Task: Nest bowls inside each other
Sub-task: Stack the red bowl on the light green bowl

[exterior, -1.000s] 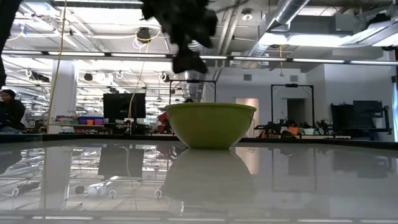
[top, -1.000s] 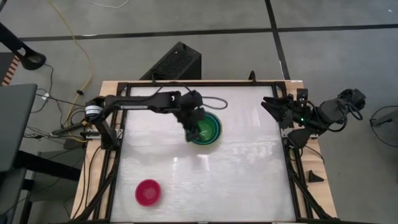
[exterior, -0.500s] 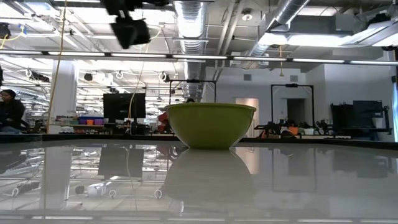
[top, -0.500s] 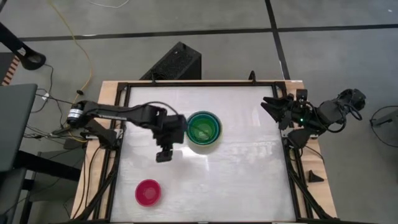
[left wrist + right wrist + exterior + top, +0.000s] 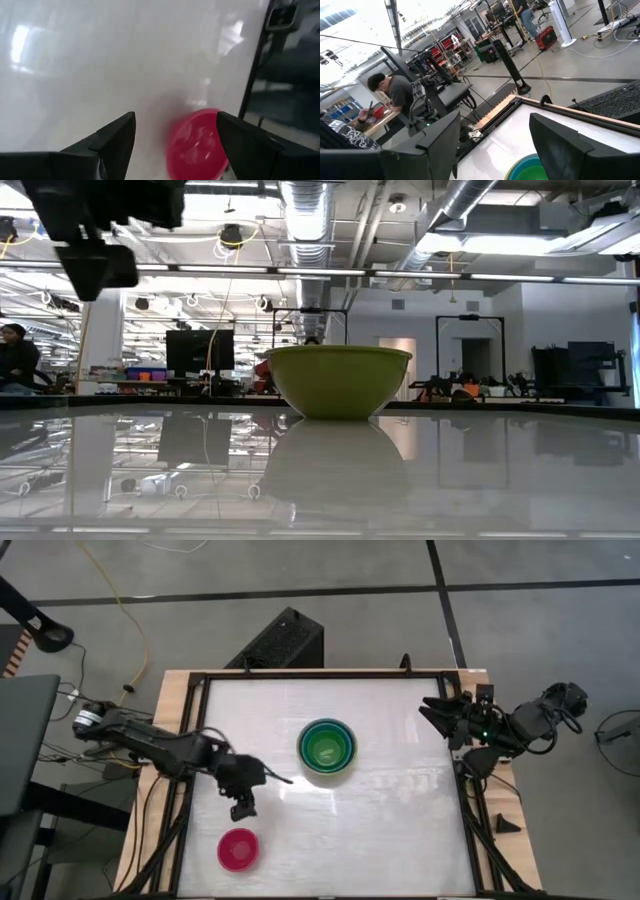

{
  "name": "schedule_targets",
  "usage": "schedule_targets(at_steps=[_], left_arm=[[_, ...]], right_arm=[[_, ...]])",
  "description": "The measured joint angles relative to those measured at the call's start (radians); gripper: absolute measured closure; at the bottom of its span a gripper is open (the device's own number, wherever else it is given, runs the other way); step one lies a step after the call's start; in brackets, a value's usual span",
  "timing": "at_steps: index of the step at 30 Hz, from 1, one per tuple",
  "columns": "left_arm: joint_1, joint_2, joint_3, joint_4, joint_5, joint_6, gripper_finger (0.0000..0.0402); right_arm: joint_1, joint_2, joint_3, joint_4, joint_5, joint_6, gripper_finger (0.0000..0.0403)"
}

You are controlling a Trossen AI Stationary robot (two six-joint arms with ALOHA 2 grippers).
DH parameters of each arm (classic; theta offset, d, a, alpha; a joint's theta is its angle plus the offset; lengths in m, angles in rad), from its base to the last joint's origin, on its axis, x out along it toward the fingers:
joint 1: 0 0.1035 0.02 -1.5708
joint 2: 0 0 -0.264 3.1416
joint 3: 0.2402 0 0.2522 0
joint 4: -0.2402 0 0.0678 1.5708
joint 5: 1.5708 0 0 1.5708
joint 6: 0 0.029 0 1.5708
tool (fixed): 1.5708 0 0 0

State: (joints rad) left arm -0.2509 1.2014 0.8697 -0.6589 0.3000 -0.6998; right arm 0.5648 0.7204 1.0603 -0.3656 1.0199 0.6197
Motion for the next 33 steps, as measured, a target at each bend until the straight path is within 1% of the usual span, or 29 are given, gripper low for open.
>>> schedule_targets(at_steps=[4,9,13,18,26,33], left_arm=[[-0.093,-0.077,-0.074,0.096,-0.089,-0.146,0.0136],[-0.203,-0.11,-0.13,0.097,-0.18,-0.263,0.0136],[-0.272,-0.109,-0.165,0.109,-0.199,-0.322,0.0136],[-0.325,-0.109,-0.221,0.135,-0.219,-0.381,0.0136],[-0.373,-0.104,-0.3,0.246,-0.211,-0.446,0.0136],[-0.385,-0.104,-0.36,0.323,-0.208,-0.492,0.0136]], right_arm=[[0.0,0.0,0.0,0.0,0.0,0.0,0.0129],[0.0,-0.001,0.0,0.004,0.0,0.0,0.0129],[0.0,-0.001,0.0,0.007,0.0,0.0,0.0129],[0.0,-0.002,0.0,0.01,0.0,0.0,0.0129],[0.0,-0.001,0.0,0.018,0.0,0.001,0.0129],[0.0,-0.001,0.0,0.032,0.0,0.001,0.0129]])
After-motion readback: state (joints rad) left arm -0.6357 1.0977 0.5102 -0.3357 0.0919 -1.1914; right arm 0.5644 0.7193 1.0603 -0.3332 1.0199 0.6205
